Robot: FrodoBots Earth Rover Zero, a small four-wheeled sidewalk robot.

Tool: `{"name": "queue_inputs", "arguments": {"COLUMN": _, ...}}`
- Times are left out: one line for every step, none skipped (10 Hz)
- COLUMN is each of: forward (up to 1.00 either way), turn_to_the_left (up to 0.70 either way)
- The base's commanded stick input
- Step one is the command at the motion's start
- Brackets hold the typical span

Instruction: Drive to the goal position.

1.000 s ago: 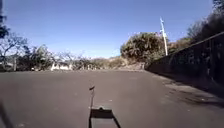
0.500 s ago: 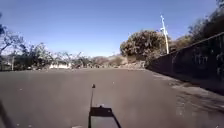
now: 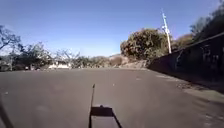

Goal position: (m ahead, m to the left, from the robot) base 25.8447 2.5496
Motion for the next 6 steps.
{"name": "queue_inputs", "arguments": {"forward": 1.00, "turn_to_the_left": 0.00}}
{"name": "queue_inputs", "arguments": {"forward": 1.00, "turn_to_the_left": 0.00}}
{"name": "queue_inputs", "arguments": {"forward": 1.00, "turn_to_the_left": 0.00}}
{"name": "queue_inputs", "arguments": {"forward": 1.00, "turn_to_the_left": 0.00}}
{"name": "queue_inputs", "arguments": {"forward": 1.00, "turn_to_the_left": 0.00}}
{"name": "queue_inputs", "arguments": {"forward": 1.00, "turn_to_the_left": 0.00}}
